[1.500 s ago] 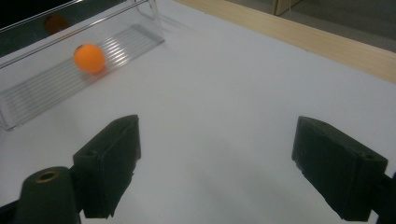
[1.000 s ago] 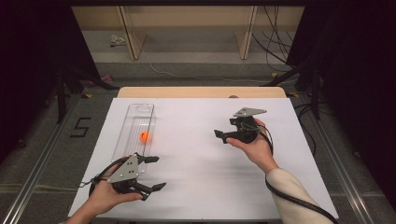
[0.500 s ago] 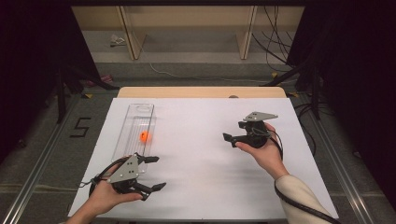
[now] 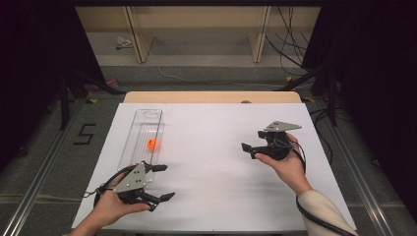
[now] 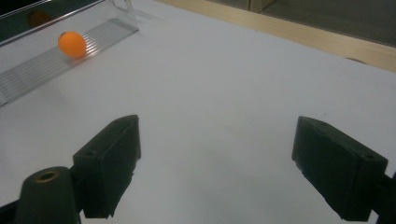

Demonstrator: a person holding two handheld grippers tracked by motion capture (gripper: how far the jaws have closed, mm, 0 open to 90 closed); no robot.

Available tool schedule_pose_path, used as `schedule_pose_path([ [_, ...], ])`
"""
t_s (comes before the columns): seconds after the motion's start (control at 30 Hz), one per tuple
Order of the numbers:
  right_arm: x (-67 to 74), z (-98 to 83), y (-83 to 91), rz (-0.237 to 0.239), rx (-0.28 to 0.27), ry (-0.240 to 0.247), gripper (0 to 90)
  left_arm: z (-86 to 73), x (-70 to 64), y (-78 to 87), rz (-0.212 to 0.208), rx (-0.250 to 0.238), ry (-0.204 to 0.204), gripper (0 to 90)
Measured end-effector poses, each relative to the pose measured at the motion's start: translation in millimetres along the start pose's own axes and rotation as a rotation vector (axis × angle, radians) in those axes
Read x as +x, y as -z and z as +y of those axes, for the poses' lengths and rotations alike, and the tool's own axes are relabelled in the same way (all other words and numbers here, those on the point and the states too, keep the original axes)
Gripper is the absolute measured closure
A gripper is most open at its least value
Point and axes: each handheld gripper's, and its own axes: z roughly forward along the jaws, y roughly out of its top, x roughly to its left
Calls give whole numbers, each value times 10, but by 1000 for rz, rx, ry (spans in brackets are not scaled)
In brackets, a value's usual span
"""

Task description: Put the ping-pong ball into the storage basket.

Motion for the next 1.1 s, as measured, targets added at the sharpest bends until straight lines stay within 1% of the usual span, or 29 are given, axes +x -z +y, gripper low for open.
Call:
schedule_pose_path([
  [0.77, -59, -203, 265, -23, -2, -7, 164, 2, -1, -1, -2, 2, -3, 162],
  [1.1, -61, -264, 331, -25, 1, -11, 164, 2, -3, 2, 0, 0, 0, 162],
])
